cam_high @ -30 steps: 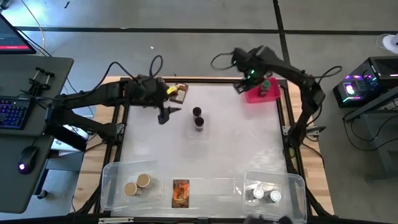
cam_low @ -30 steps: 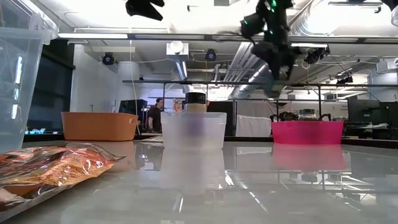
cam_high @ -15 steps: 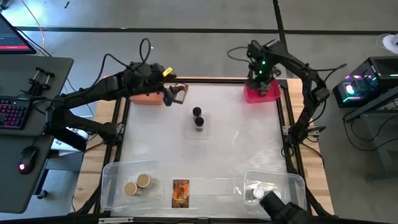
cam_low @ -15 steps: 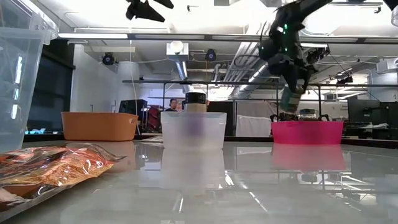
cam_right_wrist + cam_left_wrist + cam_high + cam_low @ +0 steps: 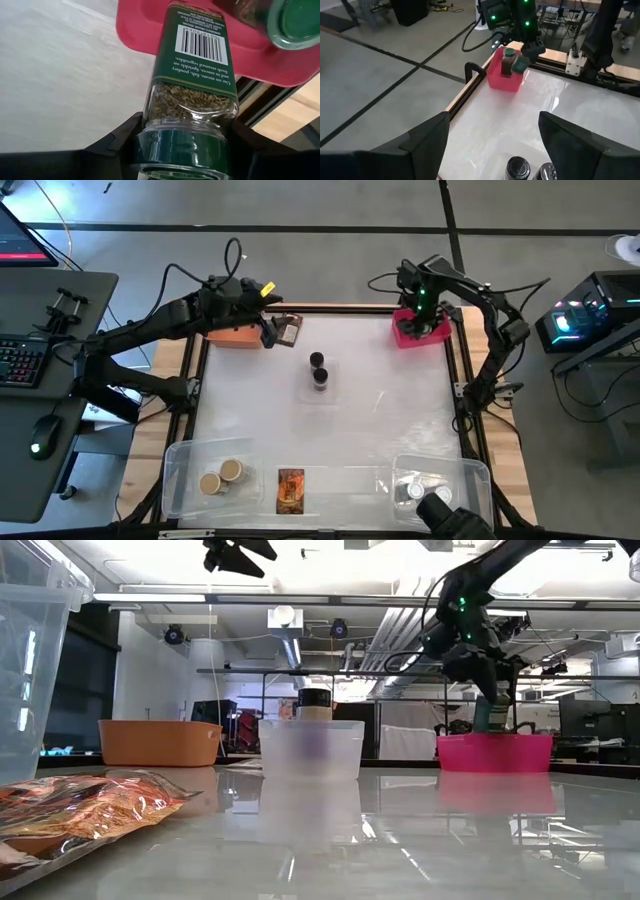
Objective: Sort spices by type
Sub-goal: Put the green seasoning bottle into the pink bin
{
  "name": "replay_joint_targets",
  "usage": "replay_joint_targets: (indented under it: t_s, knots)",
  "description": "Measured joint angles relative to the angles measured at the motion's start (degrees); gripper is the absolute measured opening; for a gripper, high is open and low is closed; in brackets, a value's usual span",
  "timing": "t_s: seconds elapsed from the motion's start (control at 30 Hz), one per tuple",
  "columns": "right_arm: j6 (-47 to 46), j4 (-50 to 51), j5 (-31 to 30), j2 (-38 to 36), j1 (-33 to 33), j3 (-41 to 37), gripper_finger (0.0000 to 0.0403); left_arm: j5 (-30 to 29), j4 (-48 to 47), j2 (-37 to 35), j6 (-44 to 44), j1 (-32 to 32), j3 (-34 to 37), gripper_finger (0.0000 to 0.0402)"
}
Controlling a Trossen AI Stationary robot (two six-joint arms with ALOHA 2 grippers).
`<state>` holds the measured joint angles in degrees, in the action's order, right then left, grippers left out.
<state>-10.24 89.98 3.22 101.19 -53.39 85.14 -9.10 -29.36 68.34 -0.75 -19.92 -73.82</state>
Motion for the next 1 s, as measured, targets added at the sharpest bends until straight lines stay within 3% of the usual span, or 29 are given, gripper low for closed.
replay_joint_targets:
  t_s: [0.4,1.0]
  knots:
    - [-0.56,0.02,6.92,0.05,2.03,-0.26,0.0194,1.18,-0.92,0.00,0.93,0.00,0.02,0.0294]
    - [-3.87,0.04,5.80,4.87,2.57,-0.26,0.0202,1.22,-2.91,0.00,1.00,0.00,0.04,0.0294]
